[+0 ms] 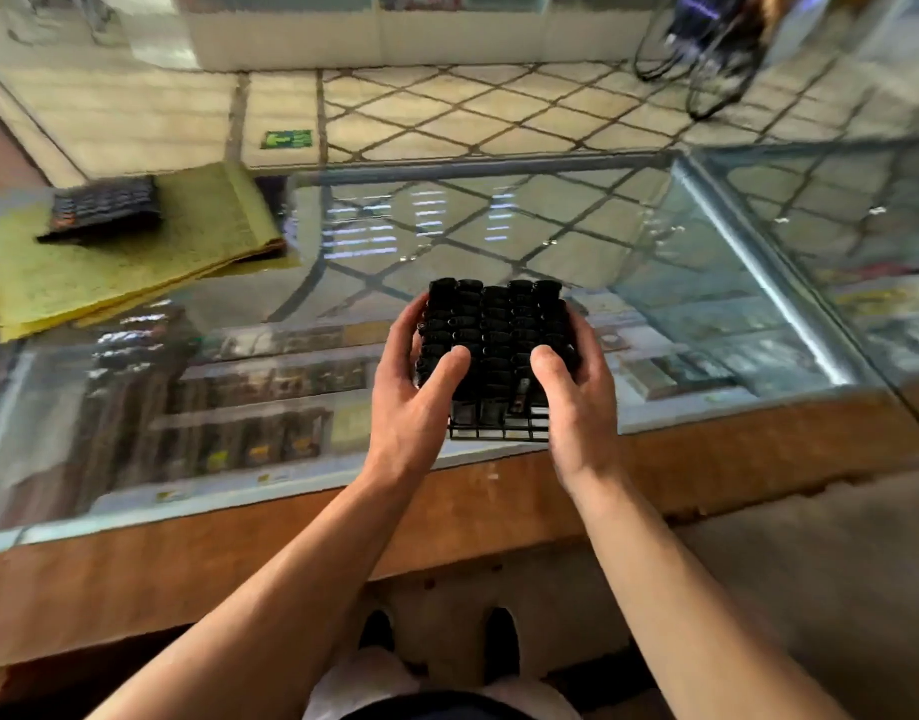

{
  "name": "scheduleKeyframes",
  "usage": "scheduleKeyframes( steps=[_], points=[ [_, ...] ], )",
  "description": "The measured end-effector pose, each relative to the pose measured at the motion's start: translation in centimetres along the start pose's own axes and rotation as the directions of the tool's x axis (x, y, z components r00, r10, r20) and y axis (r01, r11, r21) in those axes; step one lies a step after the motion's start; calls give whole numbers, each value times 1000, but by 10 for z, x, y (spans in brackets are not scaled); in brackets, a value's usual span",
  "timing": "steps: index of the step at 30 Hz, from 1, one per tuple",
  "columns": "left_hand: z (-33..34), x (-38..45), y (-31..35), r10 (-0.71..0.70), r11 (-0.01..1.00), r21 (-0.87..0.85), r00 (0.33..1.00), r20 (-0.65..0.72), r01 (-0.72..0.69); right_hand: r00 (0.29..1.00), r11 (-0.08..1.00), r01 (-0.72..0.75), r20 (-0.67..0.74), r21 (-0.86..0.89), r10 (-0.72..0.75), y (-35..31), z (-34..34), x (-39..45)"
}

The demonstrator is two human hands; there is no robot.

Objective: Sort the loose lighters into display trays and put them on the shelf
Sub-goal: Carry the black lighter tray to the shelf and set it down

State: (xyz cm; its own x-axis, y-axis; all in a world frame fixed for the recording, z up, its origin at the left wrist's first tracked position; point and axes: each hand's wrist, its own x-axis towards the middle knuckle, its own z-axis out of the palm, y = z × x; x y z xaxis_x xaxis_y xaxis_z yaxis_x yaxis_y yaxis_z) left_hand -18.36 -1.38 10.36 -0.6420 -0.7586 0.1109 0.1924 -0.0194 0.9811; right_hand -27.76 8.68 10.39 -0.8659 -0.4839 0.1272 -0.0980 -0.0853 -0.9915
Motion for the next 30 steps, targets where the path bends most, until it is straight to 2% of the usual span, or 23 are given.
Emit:
scheduleKeyframes(
  steps=[6,11,15,21,27,30],
  points=[
    [66,5,-8,-42,999,14,963,265,40,959,999,18,-281,-46,-30,-10,-63,-13],
    [142,-9,-20,-68,997,7,881,468,73,872,999,19,-488,-39,-36,-12,-133,-29],
    [215,-40,-30,-97,993,1,792,603,120,774,999,25,-631,-45,-48,-13,-205,-49],
    [338,-105,-43,-89,994,20,698,711,107,665,999,14,-746,-48,-45,-17,-333,-83],
    [448,-159,-48,-95,987,-9,630,771,159,591,996,-22,-805,-85,-55,-27,-449,-104],
    [496,-173,-50,-110,983,2,581,806,183,526,993,-37,-847,-113,-77,-33,-494,-107]
  ],
)
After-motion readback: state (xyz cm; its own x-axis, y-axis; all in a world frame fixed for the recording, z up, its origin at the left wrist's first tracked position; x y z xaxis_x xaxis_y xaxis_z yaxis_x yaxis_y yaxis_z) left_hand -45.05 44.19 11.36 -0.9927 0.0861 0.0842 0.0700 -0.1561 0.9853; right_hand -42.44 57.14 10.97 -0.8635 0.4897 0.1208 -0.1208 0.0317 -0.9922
